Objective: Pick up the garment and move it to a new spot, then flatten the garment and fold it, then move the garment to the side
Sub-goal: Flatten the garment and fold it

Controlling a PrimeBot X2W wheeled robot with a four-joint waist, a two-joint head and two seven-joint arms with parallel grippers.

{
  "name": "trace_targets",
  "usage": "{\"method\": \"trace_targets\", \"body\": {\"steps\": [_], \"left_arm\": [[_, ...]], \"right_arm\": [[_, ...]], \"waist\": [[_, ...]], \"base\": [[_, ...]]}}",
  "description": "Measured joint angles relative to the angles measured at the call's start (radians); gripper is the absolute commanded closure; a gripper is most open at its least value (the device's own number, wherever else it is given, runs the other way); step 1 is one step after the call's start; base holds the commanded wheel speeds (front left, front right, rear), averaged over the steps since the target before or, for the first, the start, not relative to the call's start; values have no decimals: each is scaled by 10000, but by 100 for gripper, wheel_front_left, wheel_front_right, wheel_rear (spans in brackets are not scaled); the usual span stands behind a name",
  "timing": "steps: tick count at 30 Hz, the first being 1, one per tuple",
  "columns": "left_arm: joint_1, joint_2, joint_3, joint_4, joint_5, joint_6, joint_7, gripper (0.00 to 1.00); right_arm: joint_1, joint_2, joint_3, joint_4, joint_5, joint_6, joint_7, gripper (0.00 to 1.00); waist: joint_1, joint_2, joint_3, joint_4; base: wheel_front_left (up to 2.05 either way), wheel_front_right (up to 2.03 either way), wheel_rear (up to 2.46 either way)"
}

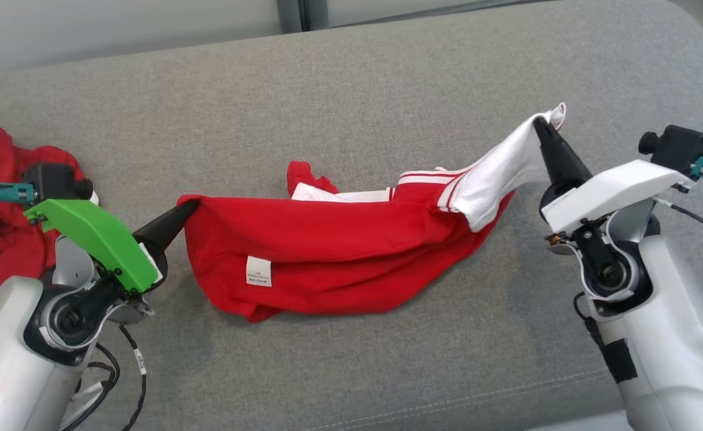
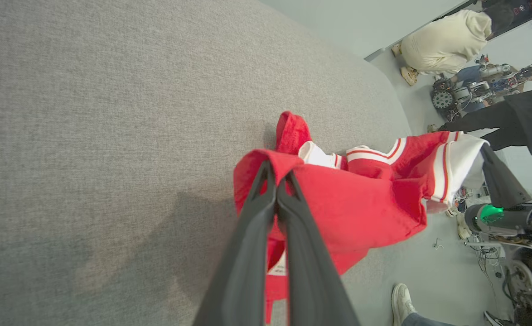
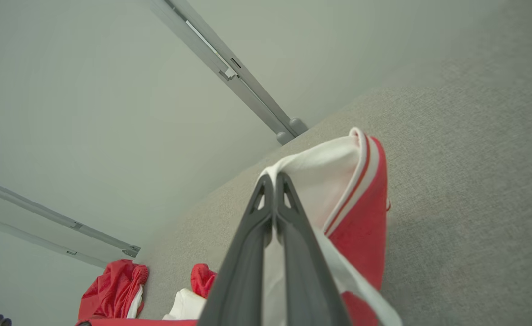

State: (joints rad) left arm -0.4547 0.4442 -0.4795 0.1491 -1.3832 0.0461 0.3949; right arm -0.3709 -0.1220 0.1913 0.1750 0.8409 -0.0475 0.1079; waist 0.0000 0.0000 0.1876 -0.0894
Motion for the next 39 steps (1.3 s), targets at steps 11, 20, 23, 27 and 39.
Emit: {"method": "trace_targets", "body": {"steps": [11,20,23,27,39], "left_arm": [[-847,-399,-546,1735,1783,75,-803,0],[-858,-892,-790,2617,2157,96,-1250,0],[-858,-849,-681,2675,2199,199,-1507,0],[-810,-802,-744,2769,2347,284,-1714,0],[-215,-1181,-1350,3252,2332,272,-1570,0]], "right_arm": [[-170,594,-77,1126,-134,-130,-1574,100],[-111,554,-485,1831,-111,79,-2477,100],[7,550,-546,1988,-102,127,-2631,100],[174,539,-550,2238,-102,230,-2754,100],[217,479,-299,2702,-121,583,-2894,100]], "waist": [[0,0,1012,-629],[1,0,1085,-807],[0,0,986,-672],[0,0,877,-472],[0,0,617,-90]], "base": [[0,0,0],[0,0,0],[0,0,0],[0,0,0],[0,0,0]]}}
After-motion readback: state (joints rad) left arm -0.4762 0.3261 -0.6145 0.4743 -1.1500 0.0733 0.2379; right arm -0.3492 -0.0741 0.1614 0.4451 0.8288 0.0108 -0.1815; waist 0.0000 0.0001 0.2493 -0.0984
